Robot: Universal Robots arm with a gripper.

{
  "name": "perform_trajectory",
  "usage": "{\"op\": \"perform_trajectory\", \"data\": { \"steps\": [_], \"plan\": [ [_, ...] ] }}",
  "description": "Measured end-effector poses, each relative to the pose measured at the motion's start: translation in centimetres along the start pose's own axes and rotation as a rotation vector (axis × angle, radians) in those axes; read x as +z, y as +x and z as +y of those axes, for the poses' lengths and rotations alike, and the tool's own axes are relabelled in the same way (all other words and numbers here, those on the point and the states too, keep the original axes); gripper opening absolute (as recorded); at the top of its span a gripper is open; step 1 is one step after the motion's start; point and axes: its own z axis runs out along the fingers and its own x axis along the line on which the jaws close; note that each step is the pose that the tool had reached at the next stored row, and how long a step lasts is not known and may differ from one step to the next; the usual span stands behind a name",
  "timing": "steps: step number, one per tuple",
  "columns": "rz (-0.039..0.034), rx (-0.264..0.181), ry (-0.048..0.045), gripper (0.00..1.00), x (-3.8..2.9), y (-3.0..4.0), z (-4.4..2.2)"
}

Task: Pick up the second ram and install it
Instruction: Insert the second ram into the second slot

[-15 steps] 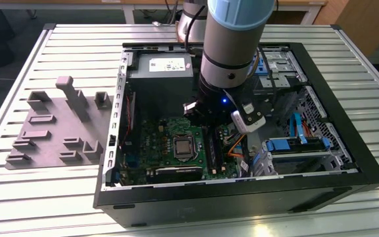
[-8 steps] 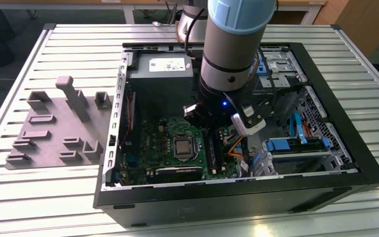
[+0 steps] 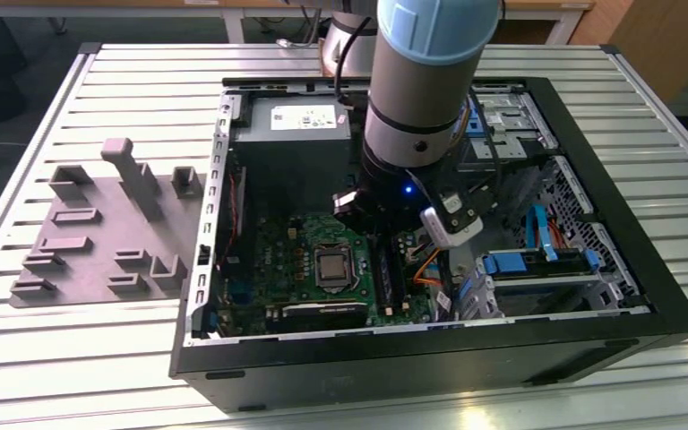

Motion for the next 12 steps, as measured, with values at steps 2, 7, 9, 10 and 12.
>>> {"op": "perform_trajectory", "data": {
  "steps": [2, 7, 9, 10, 12],
  "plan": [
    [0.0000, 0.000, 0.0000, 0.14, 0.07, 0.00, 0.00],
    [0.0000, 0.000, -0.0001, 0.14, 0.39, 0.00, -0.01],
    [0.0001, 0.000, 0.0002, 0.14, 0.45, 0.03, -0.02],
    [0.0001, 0.000, 0.0002, 0.14, 0.47, 0.05, -0.02],
    [0.0000, 0.000, 0.0000, 0.14, 0.50, 0.08, -0.01]
  ]
}}
